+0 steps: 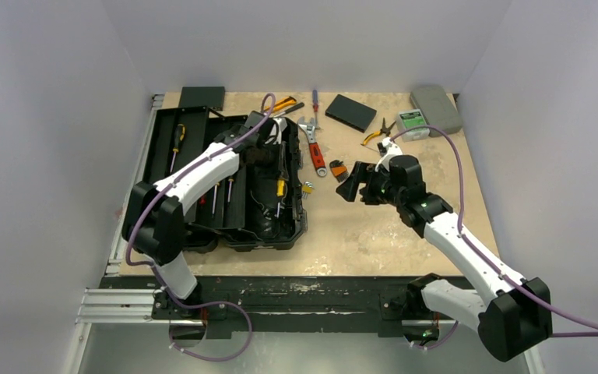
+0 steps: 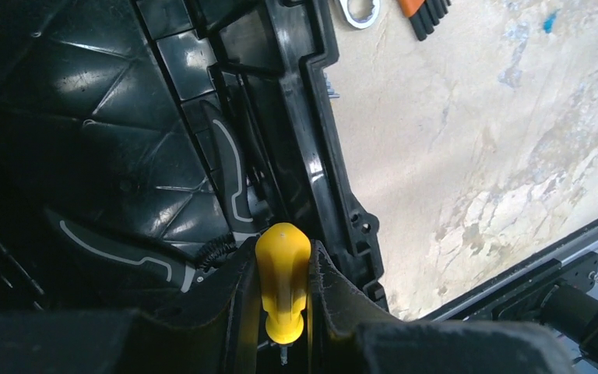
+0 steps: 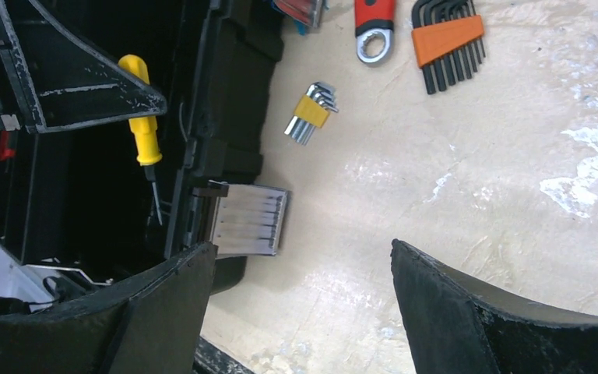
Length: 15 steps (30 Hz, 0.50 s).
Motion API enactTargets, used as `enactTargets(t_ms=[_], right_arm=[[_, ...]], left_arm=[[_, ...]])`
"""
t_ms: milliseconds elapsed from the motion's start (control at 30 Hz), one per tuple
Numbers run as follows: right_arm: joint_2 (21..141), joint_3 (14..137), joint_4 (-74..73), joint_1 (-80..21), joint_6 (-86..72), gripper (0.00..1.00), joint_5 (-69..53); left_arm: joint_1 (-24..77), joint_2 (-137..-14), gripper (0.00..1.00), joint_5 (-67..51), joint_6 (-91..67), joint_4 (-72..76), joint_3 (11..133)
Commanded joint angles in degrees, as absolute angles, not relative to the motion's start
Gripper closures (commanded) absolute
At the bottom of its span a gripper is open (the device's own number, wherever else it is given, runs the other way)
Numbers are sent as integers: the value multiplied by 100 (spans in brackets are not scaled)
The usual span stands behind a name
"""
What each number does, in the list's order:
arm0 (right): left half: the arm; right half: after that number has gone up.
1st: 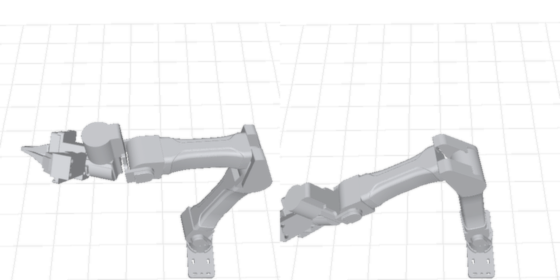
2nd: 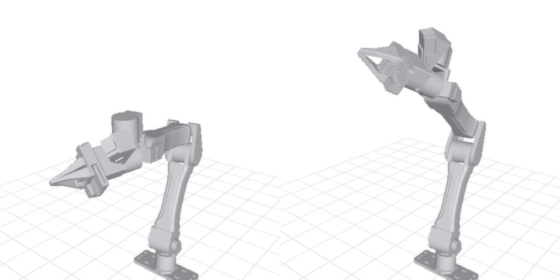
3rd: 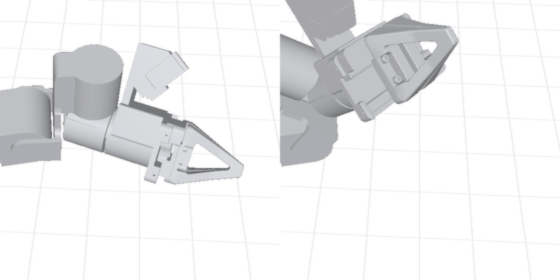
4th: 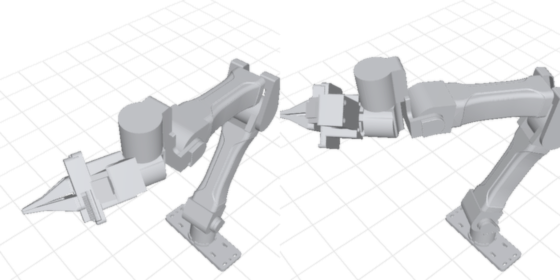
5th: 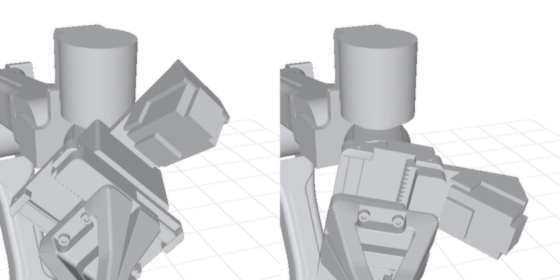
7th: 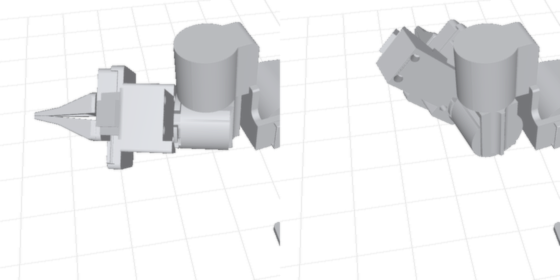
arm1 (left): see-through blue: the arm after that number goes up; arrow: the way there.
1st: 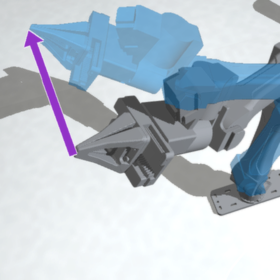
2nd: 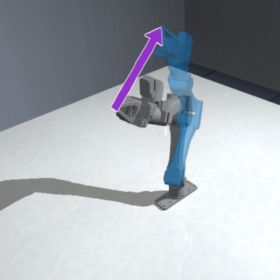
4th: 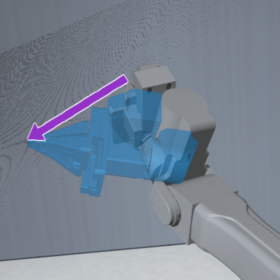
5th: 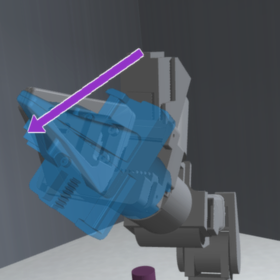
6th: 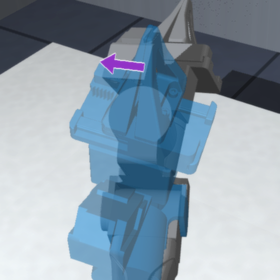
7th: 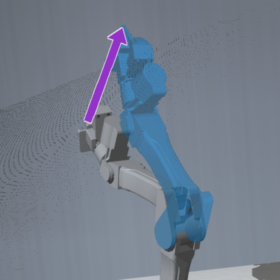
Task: Pack the tool kit
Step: Place the screwdriver in the toolbox.
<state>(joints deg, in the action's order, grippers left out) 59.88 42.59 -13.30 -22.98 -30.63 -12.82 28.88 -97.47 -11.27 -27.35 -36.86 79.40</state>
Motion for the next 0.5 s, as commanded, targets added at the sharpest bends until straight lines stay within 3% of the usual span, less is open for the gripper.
enactTargets(t_ms=[0,33,167,200,300,467], right_arm=[[5856,4166,-1360,-2311,-3059,18,-828],[5876,4165,-1397,-2311,-3038,17,-754],[6171,4238,-1454,-2311,-3017,16,-282],[6325,4312,-1556,-2311,-3001,17,-76],[6970,4865,-2082,-2320,-2643,19,710],[8083,5747,-2314,-2329,-2067,16,1258]], left_arm=[[2840,-9955,100,-1087,-2610,-3636,8301],[2847,-9986,99,-1044,-2606,-3690,8339],[2849,-9696,48,-765,-2639,-3749,8224],[2854,-9535,39,-699,-2657,-3694,8124],[2855,-9086,26,-465,-2679,-3656,7944],[2923,-8387,19,-361,-2630,-3619,7759]])
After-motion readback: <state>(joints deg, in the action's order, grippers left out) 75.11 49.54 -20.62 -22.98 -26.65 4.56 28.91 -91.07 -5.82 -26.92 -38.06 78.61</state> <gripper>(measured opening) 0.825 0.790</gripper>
